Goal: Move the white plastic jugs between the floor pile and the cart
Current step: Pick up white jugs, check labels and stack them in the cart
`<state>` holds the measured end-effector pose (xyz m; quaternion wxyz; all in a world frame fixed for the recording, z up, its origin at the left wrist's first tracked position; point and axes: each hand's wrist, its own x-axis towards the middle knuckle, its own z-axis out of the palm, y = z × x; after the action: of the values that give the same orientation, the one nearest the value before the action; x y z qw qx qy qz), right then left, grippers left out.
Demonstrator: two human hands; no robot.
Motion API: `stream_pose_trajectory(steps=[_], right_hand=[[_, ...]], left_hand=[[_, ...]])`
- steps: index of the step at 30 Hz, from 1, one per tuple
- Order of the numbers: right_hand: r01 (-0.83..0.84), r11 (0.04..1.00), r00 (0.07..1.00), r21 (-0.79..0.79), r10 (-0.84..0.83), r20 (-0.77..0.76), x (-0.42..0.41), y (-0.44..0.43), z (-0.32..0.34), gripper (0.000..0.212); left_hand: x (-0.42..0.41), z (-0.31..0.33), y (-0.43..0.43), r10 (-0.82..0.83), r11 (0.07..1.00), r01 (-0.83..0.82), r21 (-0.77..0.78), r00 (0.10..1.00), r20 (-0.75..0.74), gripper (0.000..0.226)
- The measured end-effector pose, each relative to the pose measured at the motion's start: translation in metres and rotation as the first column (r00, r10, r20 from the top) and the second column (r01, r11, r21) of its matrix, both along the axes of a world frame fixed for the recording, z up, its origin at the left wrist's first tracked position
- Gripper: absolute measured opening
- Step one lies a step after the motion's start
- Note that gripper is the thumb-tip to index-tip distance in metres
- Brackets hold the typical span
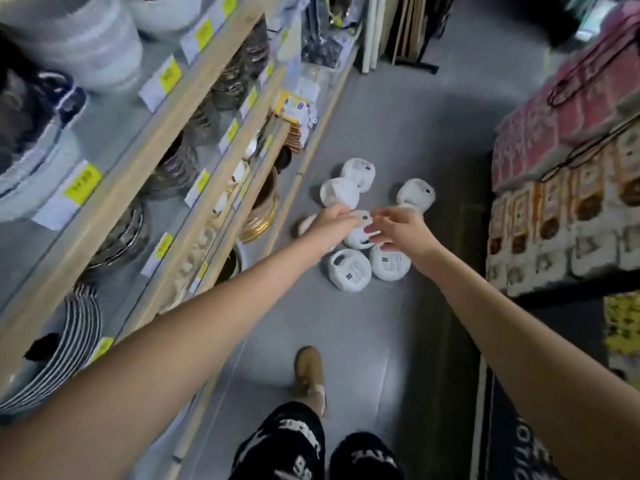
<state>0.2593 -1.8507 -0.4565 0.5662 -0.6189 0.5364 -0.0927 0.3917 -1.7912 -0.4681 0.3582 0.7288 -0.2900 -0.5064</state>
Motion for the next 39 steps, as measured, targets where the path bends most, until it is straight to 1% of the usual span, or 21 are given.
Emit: stream_pose_trajectory(steps=[2, 5, 6, 7, 8, 9, 10, 11, 12, 13, 14, 15, 16, 19, 20, 22, 23, 25, 29, 34, 39], right_hand=[[0.028, 0.998, 0.999, 0.053, -0.026, -0.040, -0.003, -0.027, -0.020, 0.016], [0.097, 0.987, 0.993, 0.130, -0.088, -0.076, -0.010, -0.061, -0.049, 0.025], [0.116, 0.982, 0.991, 0.150, -0.104, -0.085, -0.012, -0.070, -0.058, 0.026], [0.130, 0.976, 0.989, 0.175, -0.115, -0.093, -0.014, -0.080, -0.067, 0.026], [0.141, 0.970, 0.987, 0.199, -0.122, -0.101, -0.016, -0.090, -0.076, 0.026], [0.146, 0.965, 0.986, 0.219, -0.125, -0.108, -0.018, -0.101, -0.085, 0.025], [0.147, 0.961, 0.986, 0.232, -0.123, -0.116, -0.020, -0.112, -0.094, 0.024], [0.148, 0.959, 0.985, 0.244, -0.121, -0.123, -0.022, -0.123, -0.103, 0.023], [0.151, 0.955, 0.984, 0.256, -0.121, -0.129, -0.023, -0.133, -0.112, 0.022], [0.157, 0.950, 0.983, 0.270, -0.125, -0.134, -0.025, -0.145, -0.121, 0.023], [0.163, 0.943, 0.982, 0.291, -0.127, -0.140, -0.026, -0.156, -0.129, 0.023], [0.162, 0.934, 0.982, 0.317, -0.121, -0.147, -0.028, -0.167, -0.136, 0.024], [0.157, 0.925, 0.982, 0.346, -0.110, -0.151, -0.029, -0.178, -0.144, 0.025], [0.160, 0.897, 0.981, 0.412, -0.098, -0.166, -0.031, -0.212, -0.170, 0.025], [0.167, 0.887, 0.980, 0.430, -0.100, -0.173, -0.032, -0.223, -0.180, 0.025], [0.171, 0.868, 0.977, 0.466, -0.087, -0.196, -0.031, -0.242, -0.203, 0.026], [0.169, 0.860, 0.974, 0.482, -0.073, -0.213, -0.030, -0.250, -0.215, 0.026], [0.163, 0.847, 0.972, 0.506, -0.049, -0.230, -0.029, -0.261, -0.242, 0.028], [0.192, 0.832, 0.962, 0.520, -0.056, -0.266, -0.027, -0.270, -0.307, 0.029], [0.248, 0.806, 0.950, 0.538, -0.094, -0.297, -0.028, -0.255, -0.413, 0.031], [0.338, 0.761, 0.922, 0.554, -0.150, -0.357, -0.028, -0.230, -0.528, 0.040]], left_hand=[[-0.001, -0.017, -0.030, -0.017, 0.999, 0.018, 0.038, 1.000, -0.026, 0.030], [-0.003, -0.039, -0.072, -0.062, 0.993, 0.065, 0.103, 0.997, -0.036, 0.040], [-0.003, -0.049, -0.083, -0.059, 0.991, 0.064, 0.121, 0.997, -0.045, 0.034], [-0.002, -0.061, -0.095, -0.049, 0.985, 0.057, 0.162, 0.997, -0.056, 0.018], [-0.002, -0.068, -0.105, -0.042, 0.980, 0.053, 0.190, 0.997, -0.061, 0.009], [-0.002, -0.077, -0.116, -0.037, 0.978, 0.050, 0.203, 0.997, -0.066, 0.023], [-0.003, -0.086, -0.126, -0.057, 0.970, 0.072, 0.231, 0.996, -0.068, 0.030], [-0.003, -0.093, -0.135, -0.062, 0.964, 0.077, 0.254, 0.996, -0.067, 0.030], [-0.003, -0.103, -0.145, -0.051, 0.958, 0.068, 0.279, 0.996, -0.066, 0.023], [-0.004, -0.108, -0.156, -0.055, 0.955, 0.075, 0.287, 0.995, -0.077, 0.008], [-0.004, -0.113, -0.167, -0.060, 0.953, 0.083, 0.291, 0.994, -0.087, 0.016], [-0.005, -0.120, -0.178, -0.071, 0.952, 0.097, 0.291, 0.993, -0.097, 0.033], [-0.005, -0.127, -0.188, -0.075, 0.946, 0.105, 0.306, 0.991, -0.109, 0.038], [-0.009, -0.149, -0.219, -0.044, 0.924, 0.090, 0.372, 0.991, -0.129, 0.015], [-0.010, -0.161, -0.229, -0.025, 0.918, 0.077, 0.389, 0.990, -0.136, 0.017], [-0.010, -0.184, -0.246, -0.016, 0.911, 0.073, 0.406, 0.990, -0.142, 0.036], [-0.010, -0.196, -0.253, -0.008, 0.907, 0.068, 0.416, 0.989, -0.145, 0.041], [-0.010, -0.222, -0.266, 0.002, 0.902, 0.058, 0.428, 0.990, -0.138, 0.045], [-0.010, -0.296, -0.274, -0.011, 0.871, 0.070, 0.487, 0.992, -0.124, 0.052], [-0.009, -0.406, -0.271, -0.108, 0.816, 0.167, 0.553, 0.985, -0.138, 0.068], [-0.010, -0.527, -0.261, -0.119, 0.818, 0.176, 0.548, 0.983, -0.137, 0.078]])
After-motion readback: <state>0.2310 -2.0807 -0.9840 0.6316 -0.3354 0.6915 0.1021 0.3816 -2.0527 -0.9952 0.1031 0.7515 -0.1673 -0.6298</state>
